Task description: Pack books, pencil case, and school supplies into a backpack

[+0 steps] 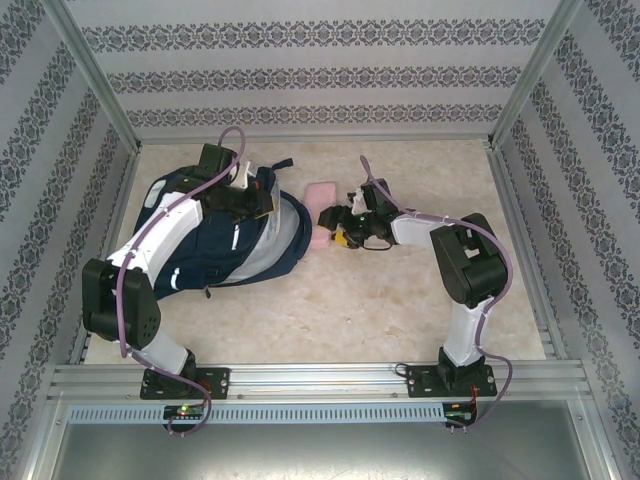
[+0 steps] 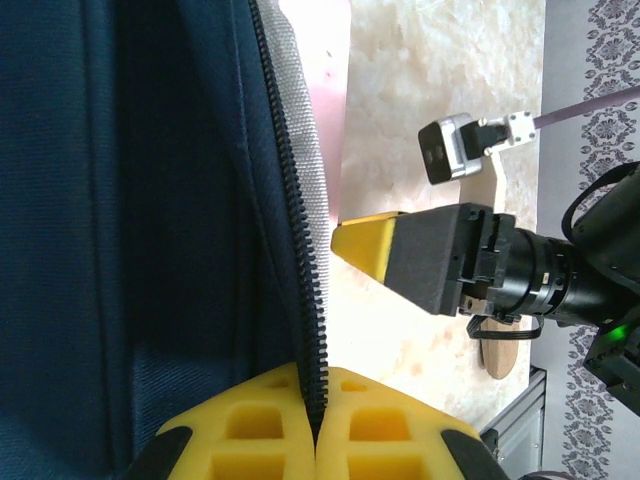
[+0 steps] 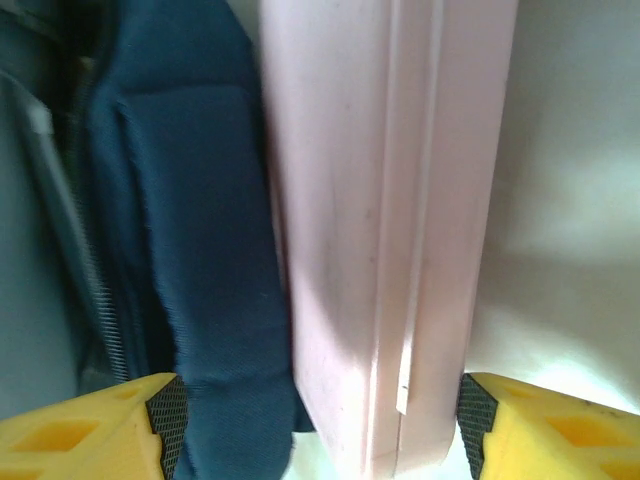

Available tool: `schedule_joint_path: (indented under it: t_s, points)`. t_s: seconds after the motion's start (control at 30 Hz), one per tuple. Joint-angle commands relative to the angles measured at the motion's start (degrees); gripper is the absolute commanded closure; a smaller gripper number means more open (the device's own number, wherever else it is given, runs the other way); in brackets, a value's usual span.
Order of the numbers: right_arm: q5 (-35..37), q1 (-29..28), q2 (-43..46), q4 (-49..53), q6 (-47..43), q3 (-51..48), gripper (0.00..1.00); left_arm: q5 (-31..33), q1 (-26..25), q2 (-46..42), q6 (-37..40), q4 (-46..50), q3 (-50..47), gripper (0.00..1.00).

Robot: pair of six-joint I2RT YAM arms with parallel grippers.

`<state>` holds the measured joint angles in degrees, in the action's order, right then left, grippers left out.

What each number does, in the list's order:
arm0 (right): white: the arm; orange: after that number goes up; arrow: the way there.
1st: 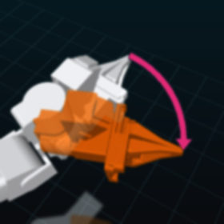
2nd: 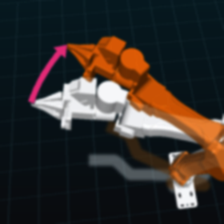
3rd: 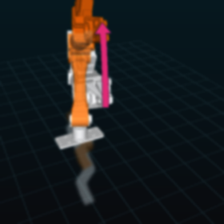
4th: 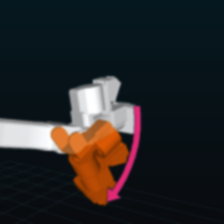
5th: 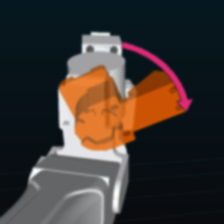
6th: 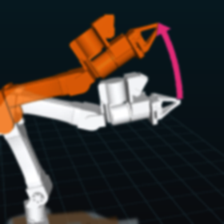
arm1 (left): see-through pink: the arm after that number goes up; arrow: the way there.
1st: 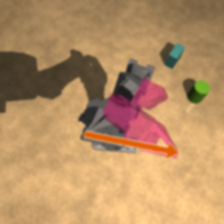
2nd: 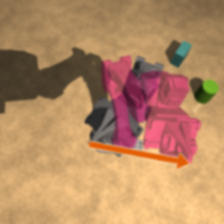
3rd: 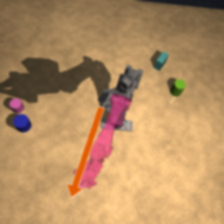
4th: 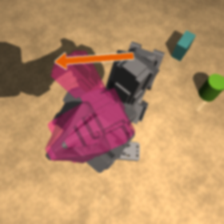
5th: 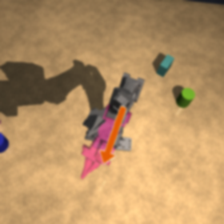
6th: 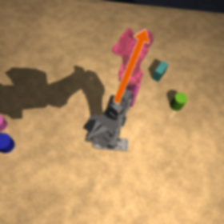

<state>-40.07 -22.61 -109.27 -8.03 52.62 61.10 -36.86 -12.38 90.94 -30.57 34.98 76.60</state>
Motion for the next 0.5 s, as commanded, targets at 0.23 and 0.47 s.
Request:
schedule_joint_path:
  t_s: [0.23,0.47]
  points:
    - [-0.59,-1.64,-4.8,-9.6,6.45,2.67,0.33,-0.74,-0.88,0.07,-1.26,-1.94,-0.23,0.97]
    - [-0.38,-3.46,-8.87,-13.94,8.29,4.76,0.57,-1.02,-1.24,0.3,-1.51,-2.2,-0.31,0.97]
